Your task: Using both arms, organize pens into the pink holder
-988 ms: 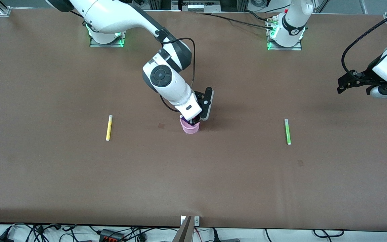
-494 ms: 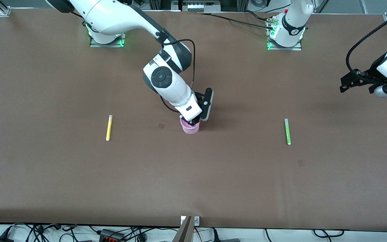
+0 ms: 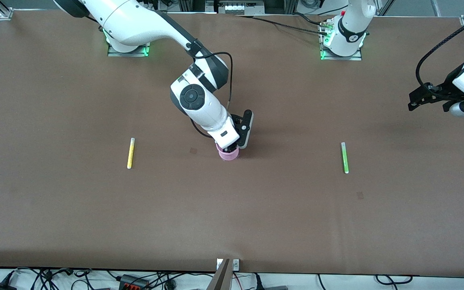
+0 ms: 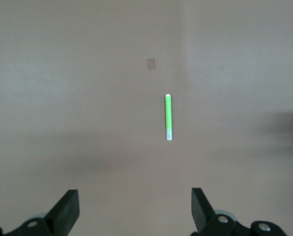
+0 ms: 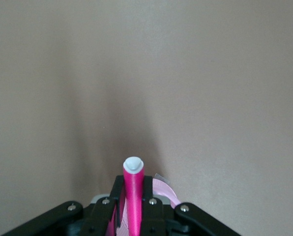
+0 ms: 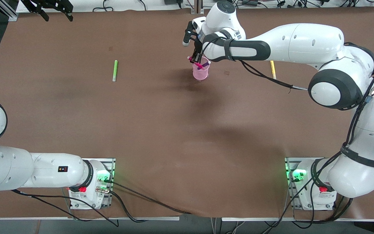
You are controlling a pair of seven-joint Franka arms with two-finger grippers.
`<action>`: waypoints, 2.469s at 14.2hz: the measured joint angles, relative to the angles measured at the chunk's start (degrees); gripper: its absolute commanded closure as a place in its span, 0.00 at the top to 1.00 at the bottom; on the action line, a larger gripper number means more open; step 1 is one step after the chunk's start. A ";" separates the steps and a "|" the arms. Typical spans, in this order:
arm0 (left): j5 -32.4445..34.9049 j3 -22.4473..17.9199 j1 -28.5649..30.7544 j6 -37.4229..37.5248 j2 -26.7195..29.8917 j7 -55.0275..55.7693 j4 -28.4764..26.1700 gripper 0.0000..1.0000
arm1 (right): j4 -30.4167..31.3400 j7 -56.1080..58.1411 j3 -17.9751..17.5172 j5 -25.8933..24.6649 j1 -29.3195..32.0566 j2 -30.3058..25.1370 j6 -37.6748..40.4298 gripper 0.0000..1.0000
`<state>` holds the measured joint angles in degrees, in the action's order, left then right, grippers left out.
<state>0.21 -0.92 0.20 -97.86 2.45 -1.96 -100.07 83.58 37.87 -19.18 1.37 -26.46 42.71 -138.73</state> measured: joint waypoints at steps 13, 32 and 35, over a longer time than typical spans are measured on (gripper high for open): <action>0.03 -0.13 2.53 0.03 -1.02 -0.27 0.03 1.00 | -0.01 -3.27 0.05 -0.01 -0.13 -0.45 -0.05 1.00; 0.02 1.12 3.50 1.32 -1.19 -0.66 1.16 1.00 | -1.92 -47.04 4.89 -0.35 19.59 -19.43 44.90 1.00; 0.02 1.12 3.50 1.39 -1.19 -0.66 1.19 1.00 | -4.40 -47.76 8.86 -0.95 19.53 -21.91 47.96 1.00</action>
<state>0.23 0.20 3.70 -96.47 1.26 -2.62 -98.88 79.19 -9.89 -10.32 0.43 -6.93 20.80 -90.77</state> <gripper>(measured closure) 0.000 0.000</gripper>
